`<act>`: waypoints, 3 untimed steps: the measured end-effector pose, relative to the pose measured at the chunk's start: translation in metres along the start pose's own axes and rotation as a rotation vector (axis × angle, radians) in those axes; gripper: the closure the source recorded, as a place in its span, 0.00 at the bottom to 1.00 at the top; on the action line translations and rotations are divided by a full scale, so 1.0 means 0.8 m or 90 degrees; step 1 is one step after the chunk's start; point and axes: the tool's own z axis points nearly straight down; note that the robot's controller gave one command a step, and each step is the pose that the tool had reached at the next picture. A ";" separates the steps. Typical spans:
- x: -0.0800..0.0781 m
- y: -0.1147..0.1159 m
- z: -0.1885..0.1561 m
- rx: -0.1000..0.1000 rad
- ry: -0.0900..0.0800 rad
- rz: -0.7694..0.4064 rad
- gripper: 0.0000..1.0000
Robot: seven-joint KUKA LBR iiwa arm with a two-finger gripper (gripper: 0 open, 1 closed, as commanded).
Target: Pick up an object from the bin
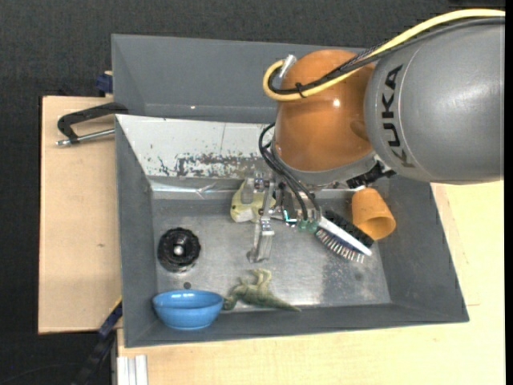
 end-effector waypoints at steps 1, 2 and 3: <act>-0.067 -0.078 0.064 0.001 -0.006 0.045 0.00; -0.089 -0.061 0.173 -0.001 -0.008 0.012 0.00; -0.088 -0.038 0.168 -0.001 -0.011 0.125 0.00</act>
Offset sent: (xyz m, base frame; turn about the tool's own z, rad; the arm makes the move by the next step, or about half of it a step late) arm 0.0510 -0.0585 -0.0495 0.0638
